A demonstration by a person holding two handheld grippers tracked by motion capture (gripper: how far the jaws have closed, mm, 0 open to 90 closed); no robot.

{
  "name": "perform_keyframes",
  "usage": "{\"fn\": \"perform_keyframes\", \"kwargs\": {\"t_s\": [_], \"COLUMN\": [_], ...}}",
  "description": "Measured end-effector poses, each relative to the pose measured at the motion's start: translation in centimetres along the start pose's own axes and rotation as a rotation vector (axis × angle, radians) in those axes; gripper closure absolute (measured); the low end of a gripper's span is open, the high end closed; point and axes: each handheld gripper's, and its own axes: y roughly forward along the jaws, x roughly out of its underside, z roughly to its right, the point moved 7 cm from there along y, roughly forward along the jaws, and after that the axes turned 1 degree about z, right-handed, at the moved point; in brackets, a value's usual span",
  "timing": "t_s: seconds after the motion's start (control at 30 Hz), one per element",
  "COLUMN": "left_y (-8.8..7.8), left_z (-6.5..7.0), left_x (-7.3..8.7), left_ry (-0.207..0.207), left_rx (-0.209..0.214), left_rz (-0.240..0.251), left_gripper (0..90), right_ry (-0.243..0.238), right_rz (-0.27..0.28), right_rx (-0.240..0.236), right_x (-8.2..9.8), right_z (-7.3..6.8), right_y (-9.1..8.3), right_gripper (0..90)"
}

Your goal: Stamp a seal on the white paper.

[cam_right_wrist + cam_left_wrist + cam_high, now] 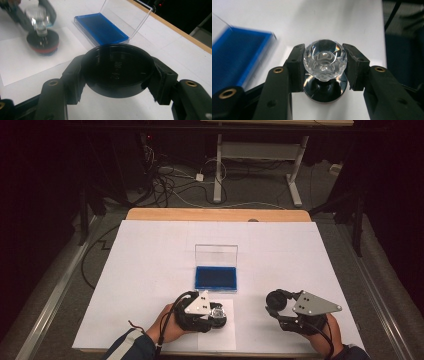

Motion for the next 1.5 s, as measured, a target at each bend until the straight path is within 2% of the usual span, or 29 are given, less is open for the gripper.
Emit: {"fn": "perform_keyframes", "kwargs": {"t_s": [0.07,0.13,0.37,0.43,0.83,1.03,1.33,1.5], "left_y": [-0.9,-1.5,-2.2,-2.0,-0.2,0.3,0.8,1.0], "left_z": [-0.1,-0.4,-0.5,-0.4,0.2,0.2,0.3,0.2], "left_x": [-0.9,-1.3,-1.5,-1.4,0.2,0.9,1.3,1.6], "left_ry": [0.018,0.020,0.019,0.027,0.016,0.015,0.006,0.009], "left_rx": [-0.021,-0.041,-0.049,-0.047,0.006,0.012,0.035,0.025], "left_rz": [0.025,0.042,0.059,0.047,-0.008,-0.032,-0.034,-0.041], "left_gripper": [54.2,54.1,54.2,54.1,54.1,54.1,54.1,54.1], "right_ry": [0.002,0.003,0.003,0.002,0.001,0.000,-0.001,-0.002], "right_rz": [0.000,0.000,-0.001,-0.002,-0.003,-0.005,-0.007,-0.008], "right_rx": [0.002,0.003,0.005,0.004,0.000,0.001,0.001,0.000], "right_x": [0.0,0.0,0.0,0.0,0.0,0.1,0.1,0.1], "right_z": [0.1,0.1,0.1,0.1,0.0,0.0,0.0,0.0], "right_y": [0.0,-0.1,-0.1,-0.1,0.0,0.0,-0.1,-0.1], "right_gripper": [38.2,38.1,38.2,38.2,38.2,38.1,38.2,38.2]}}
